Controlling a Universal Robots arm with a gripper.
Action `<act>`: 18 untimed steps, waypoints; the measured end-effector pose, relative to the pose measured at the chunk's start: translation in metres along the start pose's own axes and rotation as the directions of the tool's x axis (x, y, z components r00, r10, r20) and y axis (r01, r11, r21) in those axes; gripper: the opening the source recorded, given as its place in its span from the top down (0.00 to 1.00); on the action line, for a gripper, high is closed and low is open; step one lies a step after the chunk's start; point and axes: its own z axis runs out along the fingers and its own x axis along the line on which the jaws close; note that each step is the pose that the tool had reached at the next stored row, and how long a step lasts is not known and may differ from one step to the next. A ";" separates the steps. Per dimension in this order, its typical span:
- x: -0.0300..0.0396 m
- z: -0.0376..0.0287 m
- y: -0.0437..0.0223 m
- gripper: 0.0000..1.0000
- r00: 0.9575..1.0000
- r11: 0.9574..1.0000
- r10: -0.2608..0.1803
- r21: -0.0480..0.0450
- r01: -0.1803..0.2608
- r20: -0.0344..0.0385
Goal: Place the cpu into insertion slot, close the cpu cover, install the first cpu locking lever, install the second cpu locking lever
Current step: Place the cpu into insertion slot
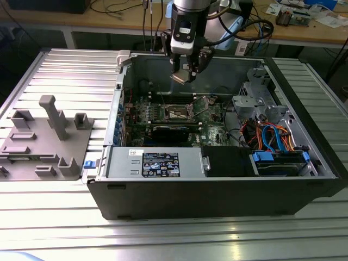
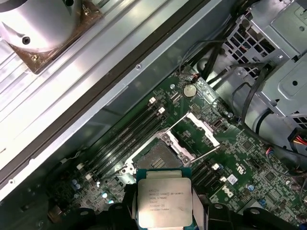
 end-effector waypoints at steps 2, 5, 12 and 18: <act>0.0000 0.0000 0.0000 0.45 1.000 1.000 0.006 0.000 -0.006 0.000; 0.0000 0.0000 0.0000 0.45 1.000 1.000 0.018 0.000 -0.018 0.001; 0.0000 0.0001 0.0000 0.45 0.999 0.999 0.045 -0.001 -0.045 0.003; 0.0000 0.0002 0.0000 0.45 0.998 0.998 0.065 -0.001 -0.065 0.004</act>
